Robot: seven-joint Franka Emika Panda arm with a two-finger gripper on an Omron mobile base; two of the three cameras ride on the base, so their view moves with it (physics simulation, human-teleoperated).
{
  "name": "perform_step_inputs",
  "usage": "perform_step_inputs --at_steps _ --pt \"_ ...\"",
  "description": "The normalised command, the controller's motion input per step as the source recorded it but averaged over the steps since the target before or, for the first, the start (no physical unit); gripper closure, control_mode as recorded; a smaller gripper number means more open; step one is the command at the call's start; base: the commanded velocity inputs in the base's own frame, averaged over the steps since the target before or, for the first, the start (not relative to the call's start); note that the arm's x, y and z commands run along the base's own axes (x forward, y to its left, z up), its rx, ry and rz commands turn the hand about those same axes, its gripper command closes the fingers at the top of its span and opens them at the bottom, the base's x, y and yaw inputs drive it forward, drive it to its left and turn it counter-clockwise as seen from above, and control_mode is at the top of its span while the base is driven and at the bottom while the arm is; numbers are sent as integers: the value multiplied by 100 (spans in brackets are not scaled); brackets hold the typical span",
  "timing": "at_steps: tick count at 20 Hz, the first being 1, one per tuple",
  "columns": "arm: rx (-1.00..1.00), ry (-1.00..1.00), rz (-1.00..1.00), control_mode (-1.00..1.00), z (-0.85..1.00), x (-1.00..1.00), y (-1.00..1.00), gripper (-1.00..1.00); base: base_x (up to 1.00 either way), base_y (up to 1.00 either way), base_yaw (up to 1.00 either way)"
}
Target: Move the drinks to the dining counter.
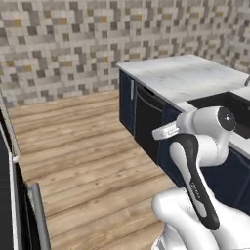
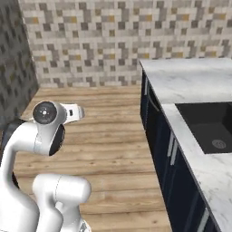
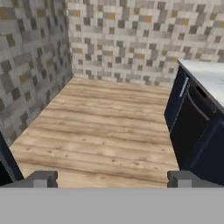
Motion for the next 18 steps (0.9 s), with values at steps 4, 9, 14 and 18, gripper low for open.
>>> perform_step_inputs --at_steps 4,9,14,18 --pt "0 0 0 100 0 0 0 -100 -52 56 36" --pt "0 0 0 100 0 0 0 -100 -46 18 54" --pt "0 0 0 100 0 0 0 -100 -95 -3 45" --pt "0 0 0 100 0 0 0 -100 -100 -8 31"
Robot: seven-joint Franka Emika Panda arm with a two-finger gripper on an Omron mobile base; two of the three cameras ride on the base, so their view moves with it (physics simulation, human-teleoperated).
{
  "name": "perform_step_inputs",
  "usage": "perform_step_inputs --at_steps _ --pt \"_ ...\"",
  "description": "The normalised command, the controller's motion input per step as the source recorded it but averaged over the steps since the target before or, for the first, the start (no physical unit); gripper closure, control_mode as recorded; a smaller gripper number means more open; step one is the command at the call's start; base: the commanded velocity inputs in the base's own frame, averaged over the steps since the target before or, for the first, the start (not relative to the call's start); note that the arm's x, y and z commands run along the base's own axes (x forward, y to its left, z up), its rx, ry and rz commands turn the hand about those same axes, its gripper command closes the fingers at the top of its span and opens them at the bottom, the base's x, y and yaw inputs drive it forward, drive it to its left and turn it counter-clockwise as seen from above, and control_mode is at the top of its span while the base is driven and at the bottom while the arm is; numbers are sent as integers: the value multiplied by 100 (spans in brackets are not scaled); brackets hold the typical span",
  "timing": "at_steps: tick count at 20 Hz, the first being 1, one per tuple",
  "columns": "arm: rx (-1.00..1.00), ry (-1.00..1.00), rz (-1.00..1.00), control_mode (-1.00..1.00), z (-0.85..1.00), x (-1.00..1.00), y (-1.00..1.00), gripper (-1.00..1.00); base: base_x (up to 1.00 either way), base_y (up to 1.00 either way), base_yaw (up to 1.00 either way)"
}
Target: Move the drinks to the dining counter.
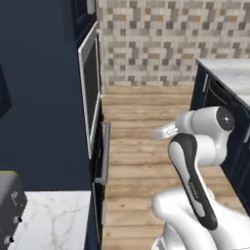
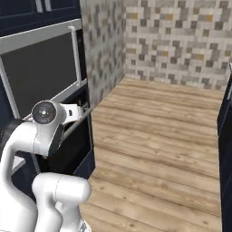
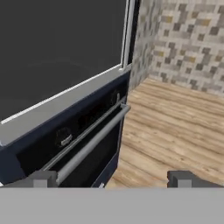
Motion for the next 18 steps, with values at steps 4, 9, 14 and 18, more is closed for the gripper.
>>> perform_step_inputs --at_steps 4,9,14,18 --pt "0 0 0 100 0 0 0 -100 -100 -1 31" --pt "0 0 0 100 0 0 0 -100 -85 14 36" --pt "0 0 0 100 0 0 0 -100 -69 26 52" --pt "0 0 0 100 0 0 0 -100 -24 17 55"
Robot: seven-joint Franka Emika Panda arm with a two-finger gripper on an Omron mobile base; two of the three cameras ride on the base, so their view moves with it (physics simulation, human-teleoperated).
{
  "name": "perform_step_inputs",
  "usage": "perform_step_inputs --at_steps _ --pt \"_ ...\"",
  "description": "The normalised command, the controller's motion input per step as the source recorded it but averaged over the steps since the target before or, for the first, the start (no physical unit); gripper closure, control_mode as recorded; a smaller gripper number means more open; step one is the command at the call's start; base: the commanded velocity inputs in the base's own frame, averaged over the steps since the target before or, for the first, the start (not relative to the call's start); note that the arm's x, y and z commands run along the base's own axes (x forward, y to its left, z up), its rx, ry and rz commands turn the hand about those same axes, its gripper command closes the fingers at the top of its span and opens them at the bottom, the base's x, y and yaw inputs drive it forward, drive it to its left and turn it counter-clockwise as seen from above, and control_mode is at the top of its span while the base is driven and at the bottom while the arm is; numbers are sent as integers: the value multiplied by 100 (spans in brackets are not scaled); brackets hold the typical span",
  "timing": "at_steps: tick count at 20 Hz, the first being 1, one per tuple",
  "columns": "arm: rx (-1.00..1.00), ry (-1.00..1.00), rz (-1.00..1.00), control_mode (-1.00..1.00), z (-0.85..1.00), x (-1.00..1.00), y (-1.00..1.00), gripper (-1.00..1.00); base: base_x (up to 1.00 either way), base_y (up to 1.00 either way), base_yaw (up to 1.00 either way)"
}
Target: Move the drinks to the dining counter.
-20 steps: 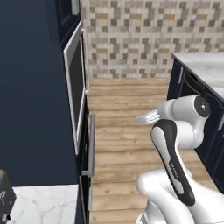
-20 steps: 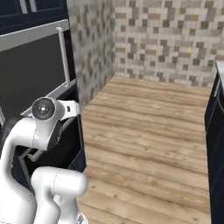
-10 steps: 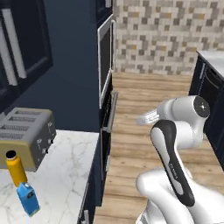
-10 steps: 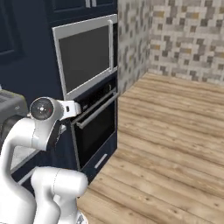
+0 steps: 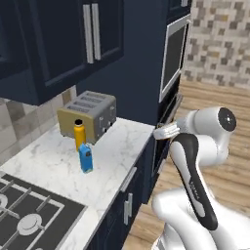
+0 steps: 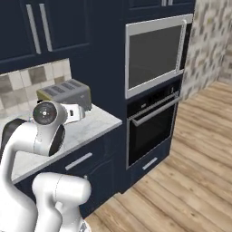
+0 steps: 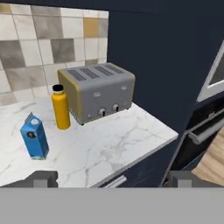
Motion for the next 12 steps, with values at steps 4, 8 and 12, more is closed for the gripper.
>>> perform_step_inputs --at_steps 4,8,12 --pt "0 0 0 100 0 0 0 -100 4 2 48" --pt "0 0 0 100 0 0 0 -100 42 -7 36" --pt "0 0 0 100 0 0 0 -100 67 -7 23"
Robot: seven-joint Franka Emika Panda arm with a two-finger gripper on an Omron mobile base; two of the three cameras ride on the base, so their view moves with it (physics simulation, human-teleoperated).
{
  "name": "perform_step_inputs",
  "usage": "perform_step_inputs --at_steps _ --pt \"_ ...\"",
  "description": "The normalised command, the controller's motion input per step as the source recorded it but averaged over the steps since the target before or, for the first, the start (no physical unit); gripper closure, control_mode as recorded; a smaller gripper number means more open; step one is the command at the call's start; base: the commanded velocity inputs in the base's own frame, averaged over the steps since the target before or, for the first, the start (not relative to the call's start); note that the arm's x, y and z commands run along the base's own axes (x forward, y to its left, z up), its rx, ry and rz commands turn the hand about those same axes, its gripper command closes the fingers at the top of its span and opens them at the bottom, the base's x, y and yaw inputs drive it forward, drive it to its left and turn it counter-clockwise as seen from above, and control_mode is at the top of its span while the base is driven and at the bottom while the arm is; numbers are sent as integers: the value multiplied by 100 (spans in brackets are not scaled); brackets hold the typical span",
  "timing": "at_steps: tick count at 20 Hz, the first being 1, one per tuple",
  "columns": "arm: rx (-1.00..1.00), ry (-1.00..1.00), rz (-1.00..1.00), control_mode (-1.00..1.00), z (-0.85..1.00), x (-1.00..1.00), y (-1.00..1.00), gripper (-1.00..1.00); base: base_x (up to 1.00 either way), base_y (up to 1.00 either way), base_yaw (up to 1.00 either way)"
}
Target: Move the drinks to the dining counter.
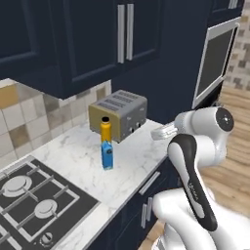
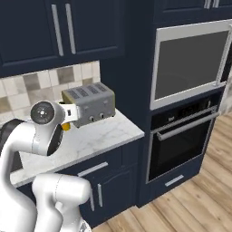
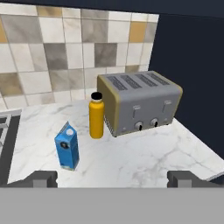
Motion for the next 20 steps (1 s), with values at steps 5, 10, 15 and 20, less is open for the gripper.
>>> perform_step_inputs --at_steps 5,10,15,20 --pt "0 0 0 100 0 0 0 -100 72 1 21" --pt "0 0 0 100 0 0 0 -100 45 9 15" --pt "0 0 0 100 0 0 0 -100 35 11 32" --pt "0 0 0 100 0 0 0 -100 21 9 30"
